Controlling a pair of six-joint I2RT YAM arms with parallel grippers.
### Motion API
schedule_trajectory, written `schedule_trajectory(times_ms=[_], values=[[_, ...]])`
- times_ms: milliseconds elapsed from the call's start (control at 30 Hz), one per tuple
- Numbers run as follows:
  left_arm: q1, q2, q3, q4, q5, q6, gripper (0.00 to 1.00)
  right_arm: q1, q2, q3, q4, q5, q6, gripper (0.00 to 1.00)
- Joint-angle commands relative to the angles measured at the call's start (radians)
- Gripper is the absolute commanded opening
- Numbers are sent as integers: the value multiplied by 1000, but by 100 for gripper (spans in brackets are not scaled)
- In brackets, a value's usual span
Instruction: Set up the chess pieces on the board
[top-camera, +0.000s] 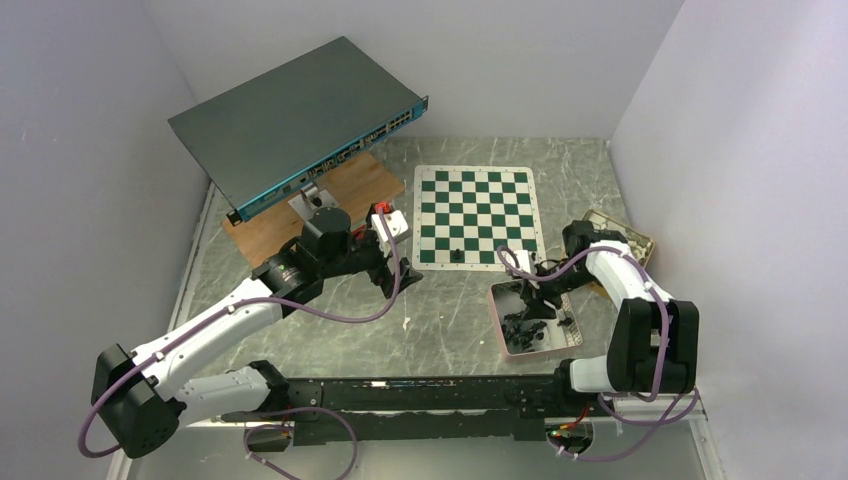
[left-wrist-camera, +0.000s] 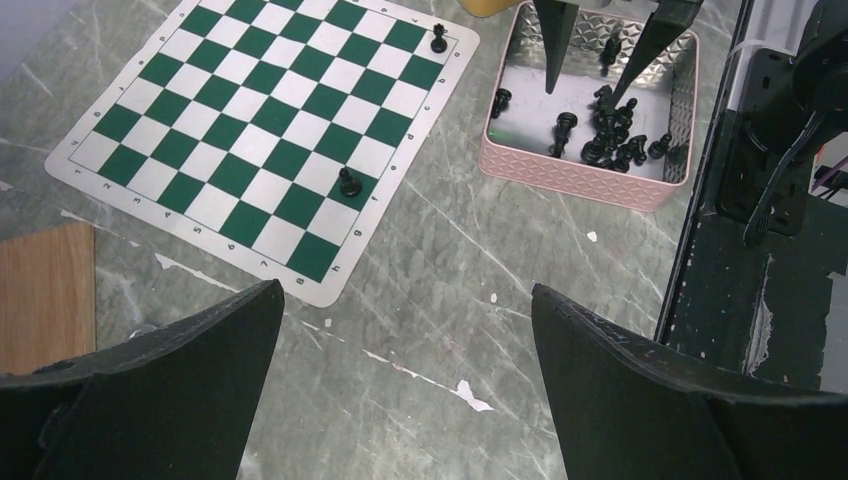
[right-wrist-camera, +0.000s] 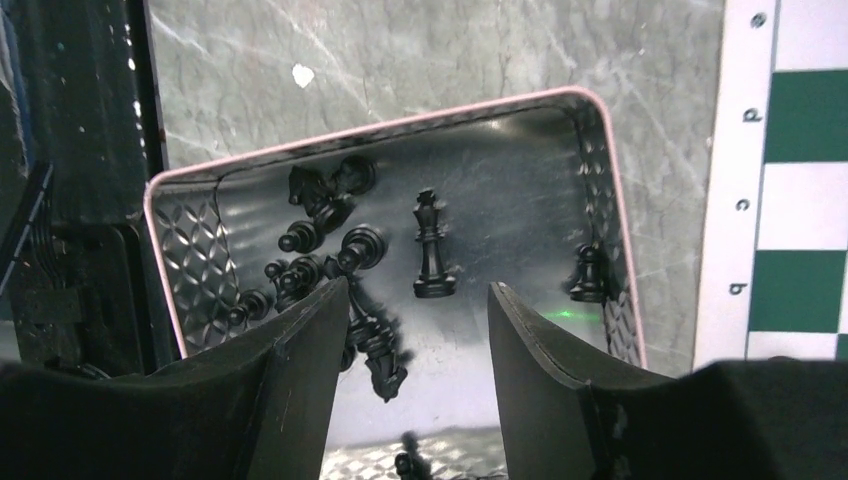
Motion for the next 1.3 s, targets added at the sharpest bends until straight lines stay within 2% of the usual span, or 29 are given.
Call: schedule_trajectory(times_ms=[0, 200, 433, 833, 1100, 1267], values=[[-2, 2, 38, 13, 34, 16, 100, 2, -28, -33, 66, 88, -13, 56], [-4, -8, 47, 2, 53, 17, 100, 7, -29, -72, 90, 92, -58, 54], [-20, -30, 40, 3, 47, 22, 100, 41, 12, -83, 132, 91, -41, 49], [-33, -30, 41, 4, 64, 21, 100, 84, 38, -113, 205, 115, -10, 46], [-33, -24, 41, 5, 74, 20, 100, 112, 74, -100, 206, 143, 9, 32], [-35, -18, 40, 9, 89, 17, 100, 112, 68, -105, 220, 159, 36, 32]])
